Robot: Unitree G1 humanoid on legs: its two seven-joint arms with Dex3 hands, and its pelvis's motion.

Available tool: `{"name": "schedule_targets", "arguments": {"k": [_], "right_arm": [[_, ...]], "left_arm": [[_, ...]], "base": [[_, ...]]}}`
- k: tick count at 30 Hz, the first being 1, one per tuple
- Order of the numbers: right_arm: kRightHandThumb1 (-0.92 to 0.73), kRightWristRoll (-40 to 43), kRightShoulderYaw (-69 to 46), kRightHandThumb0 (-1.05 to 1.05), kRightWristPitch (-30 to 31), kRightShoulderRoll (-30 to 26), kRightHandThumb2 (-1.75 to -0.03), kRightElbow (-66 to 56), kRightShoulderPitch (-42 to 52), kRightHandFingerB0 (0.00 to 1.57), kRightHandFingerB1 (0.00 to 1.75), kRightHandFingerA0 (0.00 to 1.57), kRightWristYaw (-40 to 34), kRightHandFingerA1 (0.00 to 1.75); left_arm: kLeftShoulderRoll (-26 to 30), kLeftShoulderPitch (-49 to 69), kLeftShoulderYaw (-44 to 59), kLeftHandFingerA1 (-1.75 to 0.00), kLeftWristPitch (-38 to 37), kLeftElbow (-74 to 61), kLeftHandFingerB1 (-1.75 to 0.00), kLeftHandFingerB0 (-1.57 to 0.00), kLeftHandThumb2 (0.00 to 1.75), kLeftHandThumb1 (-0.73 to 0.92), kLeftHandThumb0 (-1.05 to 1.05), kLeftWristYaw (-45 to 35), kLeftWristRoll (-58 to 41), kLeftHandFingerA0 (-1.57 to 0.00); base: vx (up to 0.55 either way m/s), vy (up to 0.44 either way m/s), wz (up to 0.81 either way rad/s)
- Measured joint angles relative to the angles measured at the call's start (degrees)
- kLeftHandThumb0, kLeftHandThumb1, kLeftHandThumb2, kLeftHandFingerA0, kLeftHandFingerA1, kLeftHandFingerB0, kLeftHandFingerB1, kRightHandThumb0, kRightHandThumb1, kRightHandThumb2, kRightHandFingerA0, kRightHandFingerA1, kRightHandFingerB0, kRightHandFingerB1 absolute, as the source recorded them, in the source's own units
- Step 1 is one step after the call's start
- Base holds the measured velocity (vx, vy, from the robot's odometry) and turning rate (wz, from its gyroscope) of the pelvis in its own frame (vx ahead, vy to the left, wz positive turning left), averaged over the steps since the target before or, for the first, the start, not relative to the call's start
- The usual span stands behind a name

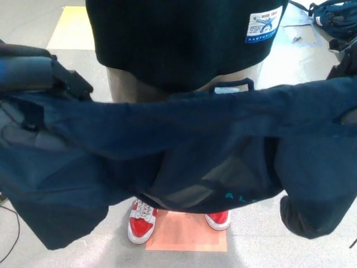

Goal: A person hands a coat to the robot and the robot grabs it with both hands and holds it while the person wears the coat.

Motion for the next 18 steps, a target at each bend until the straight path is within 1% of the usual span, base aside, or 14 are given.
{"name": "schedule_targets", "arguments": {"k": [1,3,4,6,8,9,10,11,13,14,15,16,17,18], "right_arm": [[-0.92,-0.1,-0.9,-0.35,-0.7,0.2,-0.66,-0.2,1.0,0.6,1.6,0.79,-1.3,1.75],[-0.9,-0.4,-2.3,-0.33,-1.8,0.7,-0.67,-0.3,2.6,0.74,1.45,0.88,-3.5,1.65],[-0.89,-0.5,-3.0,-0.32,-2.3,0.9,-0.71,-0.3,3.3,0.77,1.38,0.89,-4.5,1.57],[-0.9,-0.8,-4.3,-0.33,-3.5,1.2,-0.67,-0.4,4.7,0.76,1.43,0.91,-6.6,1.58],[-0.89,-1.1,-5.8,-0.33,-4.8,1.8,-0.66,-0.4,6.3,0.76,1.39,0.9,-9.0,1.55],[-0.88,-1.2,-6.3,-0.33,-5.2,2.0,-0.69,-0.4,6.8,0.79,1.25,0.88,-9.8,1.46],[-0.89,-1.3,-6.8,-0.34,-5.7,2.2,-0.69,-0.4,7.4,0.73,1.27,0.83,-10.7,1.49],[-0.71,-1.4,-7.6,-0.34,-6.6,2.5,-1.1,-0.4,8.3,0.62,0.71,0.79,-12.0,0.82],[-0.73,-1.8,-8.6,-0.36,-7.6,2.8,-1.12,-0.4,9.5,0.51,0.64,0.75,-13.9,0.75],[-0.9,-2.1,-9.3,-0.37,-8.2,3.0,-0.66,-0.4,10.2,0.74,0.65,0.88,-15.1,0.78],[-0.9,-2.2,-9.7,-0.37,-8.6,3.1,-0.66,-0.4,10.7,0.74,0.65,0.88,-15.8,0.78],[-0.9,-2.6,-10.5,-0.37,-9.3,3.4,-0.66,-0.3,11.5,0.76,0.77,0.87,-17.2,1.0],[-0.87,-2.8,-10.9,-0.4,-9.7,3.6,-0.67,-0.3,11.9,0.73,0.61,0.98,-18.0,0.78],[-0.87,-3.0,-11.5,-0.4,-10.3,3.9,-0.67,-0.2,12.5,0.73,0.61,0.98,-19.0,0.78]], "left_arm": [[-0.3,0.3,0.3,-1.16,-0.3,-0.1,-0.98,-0.79,1.07,0.7,-0.35,0.8,0.3,-0.97],[-0.6,0.6,0.6,-1.14,-0.7,-0.2,-0.98,-0.79,1.07,0.7,-0.34,2.0,0.9,-0.95],[-0.7,0.8,0.7,-1.52,-1.0,-0.3,-1.33,-0.68,0.66,0.87,-0.36,2.6,1.1,-0.82],[-0.9,1.2,1.0,-1.55,-1.5,-0.3,-1.36,-0.69,0.65,0.86,-0.36,3.9,1.9,-0.82],[-1.2,1.7,1.1,-1.51,-2.1,-0.3,-1.21,-0.78,0.68,0.82,-0.35,5.4,2.7,-0.86],[-1.3,1.8,1.2,-1.56,-2.3,-0.3,-1.31,-0.75,0.64,0.82,-0.35,5.9,3.0,-0.85],[-1.5,2.0,1.2,-1.69,-2.6,-0.3,-1.43,-0.72,0.64,0.8,-0.36,6.5,3.3,-0.77],[-1.7,2.5,1.3,-1.56,-3.0,-0.2,-1.27,-0.77,0.64,0.82,-0.36,7.5,3.8,-0.88],[-2.4,3.0,1.5,-1.6,-3.6,-0.2,-1.32,-0.78,0.64,0.81,-0.35,9.0,4.6,-0.89],[-2.9,3.5,1.7,-1.64,-4.0,-0.1,-1.37,-0.78,0.63,0.79,-0.34,10.0,5.2,-0.89],[-3.1,3.9,1.9,-1.64,-4.2,-0.1,-1.37,-0.78,0.63,0.79,-0.34,10.7,5.5,-0.89],[-3.7,4.5,2.1,-1.66,-4.7,-0.1,-1.42,-0.78,0.64,0.78,-0.33,12.1,6.2,-0.91],[-4.0,4.8,2.2,-1.58,-4.9,-0.1,-1.36,-0.79,0.67,0.79,-0.31,12.8,6.6,-0.96],[-4.5,5.2,2.4,-1.58,-5.2,0.0,-1.36,-0.79,0.67,0.79,-0.31,13.8,7.1,-0.96]], "base": [[0.0,0.0,0.0],[0.0,0.0,0.0],[0.0,0.0,0.0],[0.0,0.0,0.0],[0.0,0.0,0.0],[0.0,0.0,0.0],[0.0,0.0,0.0],[0.0,0.0,0.0],[0.0,0.0,0.0],[0.0,0.0,0.0],[0.0,0.0,0.0],[0.0,0.0,0.0],[0.0,0.0,0.0],[0.0,0.0,0.0]]}}
